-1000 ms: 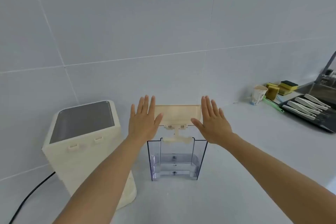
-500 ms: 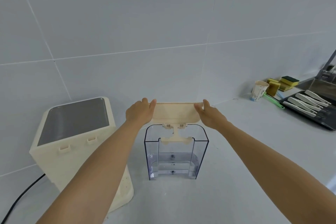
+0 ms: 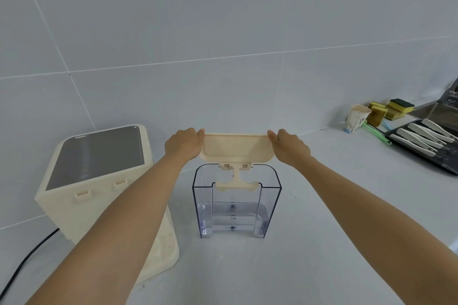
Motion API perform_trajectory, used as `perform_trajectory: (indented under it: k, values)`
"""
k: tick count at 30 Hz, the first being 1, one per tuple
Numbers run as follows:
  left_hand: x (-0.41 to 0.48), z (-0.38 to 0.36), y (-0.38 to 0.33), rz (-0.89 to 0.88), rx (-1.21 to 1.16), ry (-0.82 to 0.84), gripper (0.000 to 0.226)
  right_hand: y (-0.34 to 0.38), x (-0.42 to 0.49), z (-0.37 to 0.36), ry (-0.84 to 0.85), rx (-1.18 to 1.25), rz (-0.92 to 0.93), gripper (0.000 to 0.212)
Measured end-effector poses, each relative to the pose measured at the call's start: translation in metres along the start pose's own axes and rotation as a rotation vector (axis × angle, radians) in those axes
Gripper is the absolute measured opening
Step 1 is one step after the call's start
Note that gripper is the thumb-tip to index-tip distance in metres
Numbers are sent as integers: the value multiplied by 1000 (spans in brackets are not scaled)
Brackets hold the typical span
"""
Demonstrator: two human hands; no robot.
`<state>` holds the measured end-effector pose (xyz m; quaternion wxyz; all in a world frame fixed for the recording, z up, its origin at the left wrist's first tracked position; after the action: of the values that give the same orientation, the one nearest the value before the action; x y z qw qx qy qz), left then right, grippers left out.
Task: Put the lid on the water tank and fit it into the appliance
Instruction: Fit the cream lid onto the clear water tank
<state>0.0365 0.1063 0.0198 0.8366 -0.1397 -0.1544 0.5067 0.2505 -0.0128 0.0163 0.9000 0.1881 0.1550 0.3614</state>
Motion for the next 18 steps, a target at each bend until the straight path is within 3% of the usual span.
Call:
perform_trajectory:
  k: [10, 18]
  values:
    - [-38, -3, 12, -35, -255, -21, 43, -19, -26, -2, 64, 101, 155, 47]
    - [-77, -17, 15, -84, -101, 17, 37, -41, -53, -14, 27, -149, 316, 40]
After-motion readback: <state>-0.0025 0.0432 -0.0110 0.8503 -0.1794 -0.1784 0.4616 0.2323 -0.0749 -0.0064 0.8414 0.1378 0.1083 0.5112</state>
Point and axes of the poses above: each hand's wrist, its own x-axis towards the middle knuckle, its own z-axis out of the back of the hand, y = z × x, the point moved 6 cm from there along x, towards the middle knuckle, and after that the axes turned 10 degrees about -z, right-handed, at the moved point
